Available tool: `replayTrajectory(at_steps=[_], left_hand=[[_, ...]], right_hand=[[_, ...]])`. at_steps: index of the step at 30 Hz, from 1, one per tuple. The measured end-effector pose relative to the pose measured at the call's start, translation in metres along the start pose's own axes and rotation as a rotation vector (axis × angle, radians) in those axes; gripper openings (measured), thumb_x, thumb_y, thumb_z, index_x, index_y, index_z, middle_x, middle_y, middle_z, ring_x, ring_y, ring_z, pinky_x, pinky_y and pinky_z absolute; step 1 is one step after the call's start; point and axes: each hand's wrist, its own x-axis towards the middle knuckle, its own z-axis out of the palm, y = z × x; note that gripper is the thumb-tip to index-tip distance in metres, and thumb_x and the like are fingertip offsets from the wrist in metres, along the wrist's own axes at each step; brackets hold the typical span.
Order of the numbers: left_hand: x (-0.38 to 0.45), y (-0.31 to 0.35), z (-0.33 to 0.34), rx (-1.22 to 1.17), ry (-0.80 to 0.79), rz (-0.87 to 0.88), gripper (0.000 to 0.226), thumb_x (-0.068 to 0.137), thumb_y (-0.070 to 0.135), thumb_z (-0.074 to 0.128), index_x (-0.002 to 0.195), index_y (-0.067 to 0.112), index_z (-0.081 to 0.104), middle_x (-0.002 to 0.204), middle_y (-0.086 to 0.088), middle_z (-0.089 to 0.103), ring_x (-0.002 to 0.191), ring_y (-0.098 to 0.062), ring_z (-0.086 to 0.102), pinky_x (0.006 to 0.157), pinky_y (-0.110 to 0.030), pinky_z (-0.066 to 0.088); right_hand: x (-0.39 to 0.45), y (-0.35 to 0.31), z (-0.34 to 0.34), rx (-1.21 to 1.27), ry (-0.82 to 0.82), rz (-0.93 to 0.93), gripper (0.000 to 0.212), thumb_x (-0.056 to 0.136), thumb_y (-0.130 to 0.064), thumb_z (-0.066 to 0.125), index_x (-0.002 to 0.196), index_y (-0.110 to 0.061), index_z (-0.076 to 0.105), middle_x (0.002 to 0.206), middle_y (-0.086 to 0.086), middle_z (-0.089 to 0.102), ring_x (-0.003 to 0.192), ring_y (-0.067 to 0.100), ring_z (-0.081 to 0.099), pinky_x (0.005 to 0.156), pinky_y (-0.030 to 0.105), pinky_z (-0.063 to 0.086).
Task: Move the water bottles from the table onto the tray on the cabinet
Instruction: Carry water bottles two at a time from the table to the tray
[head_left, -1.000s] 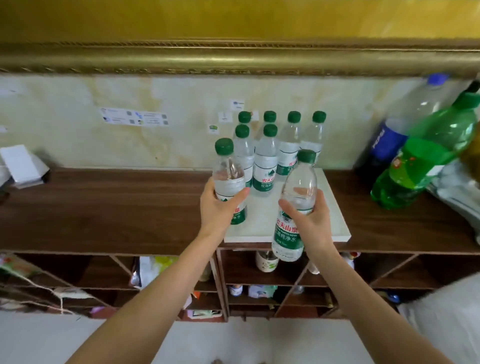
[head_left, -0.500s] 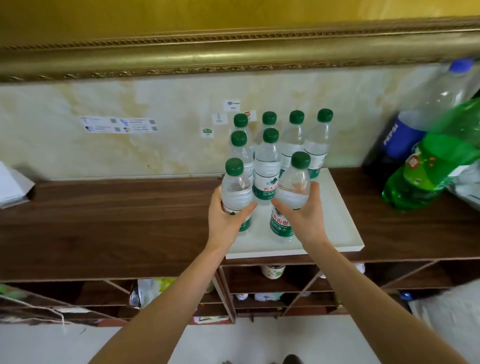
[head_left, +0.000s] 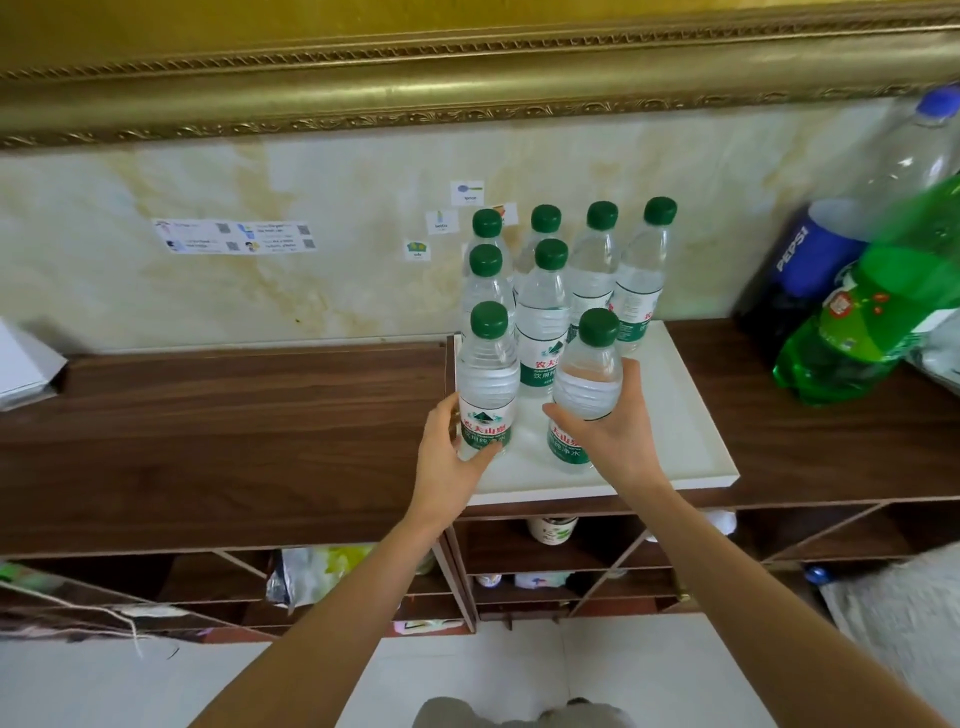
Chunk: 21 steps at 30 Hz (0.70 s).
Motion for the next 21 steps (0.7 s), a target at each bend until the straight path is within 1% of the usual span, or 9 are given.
replayTrajectory(at_steps=[4,5,7,9,12,14,17,19,21], left_hand=[[0.009,0.003,0.001,0.011,0.027,-0.034,0.069,0.073,0.01,0.082,0.134,0.014,0.048,0.132,0.003,0.054,0.112,0.001,0.052,0.098,-0.012,0.043],[0.012,0.003,0.003,0.006,0.033,-0.041,0.07,0.072,0.01,0.082,0.133,0.014,0.048,0.133,0.002,0.055,0.113,-0.001,0.053,0.095,-0.01,0.042],[0.016,0.006,0.006,-0.004,0.043,-0.05,0.07,0.072,0.008,0.082,0.133,0.014,0.047,0.134,0.002,0.055,0.117,-0.007,0.052,0.095,-0.014,0.041],[0.019,0.008,0.008,-0.002,0.046,-0.051,0.072,0.073,0.008,0.082,0.134,0.016,0.045,0.136,0.002,0.054,0.117,-0.005,0.049,0.096,-0.013,0.039],[0.022,0.007,0.009,-0.004,0.048,-0.047,0.074,0.072,0.007,0.082,0.135,0.016,0.043,0.137,0.001,0.054,0.117,-0.006,0.049,0.087,0.002,0.037],[0.023,0.005,0.008,-0.003,0.05,-0.046,0.077,0.072,0.007,0.083,0.137,0.015,0.043,0.136,0.0,0.054,0.118,-0.006,0.049,0.084,0.007,0.035],[0.023,0.002,0.009,0.001,0.039,-0.05,0.079,0.073,0.009,0.082,0.14,0.015,0.041,0.139,0.0,0.053,0.122,-0.006,0.048,0.089,0.003,0.036],[0.023,0.002,0.009,0.005,0.017,-0.05,0.079,0.074,0.012,0.081,0.142,0.015,0.041,0.142,-0.001,0.05,0.127,-0.009,0.046,0.103,-0.012,0.039],[0.023,0.002,0.01,0.023,-0.014,-0.037,0.076,0.076,0.013,0.079,0.142,0.015,0.042,0.142,-0.003,0.049,0.129,-0.012,0.047,0.11,-0.028,0.039]], right_hand=[[-0.007,0.007,-0.006,-0.074,-0.048,0.031,0.067,0.069,-0.018,0.084,0.118,-0.028,0.039,0.099,-0.022,0.057,0.092,-0.007,0.057,0.068,0.008,0.046],[-0.01,0.012,-0.007,-0.091,-0.065,0.042,0.065,0.071,-0.017,0.083,0.116,-0.029,0.039,0.099,-0.024,0.056,0.09,-0.008,0.057,0.067,0.007,0.046],[-0.015,0.021,-0.008,-0.124,-0.094,0.058,0.062,0.073,-0.018,0.082,0.114,-0.032,0.038,0.099,-0.025,0.055,0.088,-0.009,0.057,0.067,0.008,0.045],[-0.017,0.027,-0.009,-0.147,-0.102,0.079,0.06,0.073,-0.021,0.082,0.113,-0.032,0.038,0.1,-0.02,0.055,0.088,-0.005,0.056,0.066,0.007,0.043],[-0.016,0.031,-0.01,-0.159,-0.106,0.099,0.057,0.073,-0.022,0.082,0.112,-0.03,0.041,0.103,-0.013,0.057,0.09,0.001,0.056,0.067,0.007,0.043],[-0.015,0.033,-0.01,-0.162,-0.115,0.101,0.057,0.073,-0.022,0.082,0.112,-0.031,0.041,0.104,-0.012,0.057,0.092,0.004,0.056,0.07,0.009,0.044],[-0.012,0.036,-0.011,-0.162,-0.126,0.097,0.059,0.073,-0.021,0.082,0.112,-0.032,0.04,0.105,-0.013,0.057,0.096,0.006,0.056,0.073,0.011,0.044],[-0.008,0.036,-0.01,-0.175,-0.135,0.086,0.059,0.073,-0.02,0.082,0.112,-0.032,0.039,0.107,-0.012,0.056,0.098,0.007,0.056,0.076,0.013,0.044],[-0.002,0.035,-0.006,-0.187,-0.132,0.082,0.059,0.074,-0.02,0.081,0.113,-0.031,0.039,0.107,-0.012,0.055,0.097,0.007,0.054,0.077,0.014,0.044]])
